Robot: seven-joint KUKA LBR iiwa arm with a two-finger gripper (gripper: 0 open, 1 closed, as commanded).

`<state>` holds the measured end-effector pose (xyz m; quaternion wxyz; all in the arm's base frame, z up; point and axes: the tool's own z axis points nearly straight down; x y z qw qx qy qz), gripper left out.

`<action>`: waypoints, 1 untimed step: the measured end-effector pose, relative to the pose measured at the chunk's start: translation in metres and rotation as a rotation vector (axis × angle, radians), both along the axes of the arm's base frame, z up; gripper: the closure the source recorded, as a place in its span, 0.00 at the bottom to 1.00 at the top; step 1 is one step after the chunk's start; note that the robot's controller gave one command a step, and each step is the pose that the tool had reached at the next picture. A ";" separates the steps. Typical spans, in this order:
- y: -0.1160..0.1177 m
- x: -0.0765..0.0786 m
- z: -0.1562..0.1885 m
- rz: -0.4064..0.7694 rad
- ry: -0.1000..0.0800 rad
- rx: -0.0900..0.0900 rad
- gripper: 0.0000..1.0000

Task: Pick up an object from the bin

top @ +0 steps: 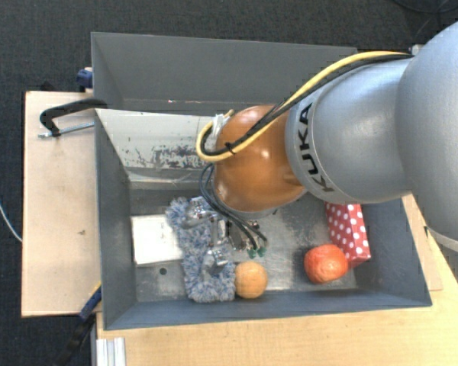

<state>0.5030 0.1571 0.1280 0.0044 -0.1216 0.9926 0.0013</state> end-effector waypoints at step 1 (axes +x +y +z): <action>-0.008 -0.005 -0.053 0.204 -0.001 0.001 0.00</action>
Offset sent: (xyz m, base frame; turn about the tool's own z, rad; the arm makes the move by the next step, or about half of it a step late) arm -0.0100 -0.0136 -0.0580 -0.5954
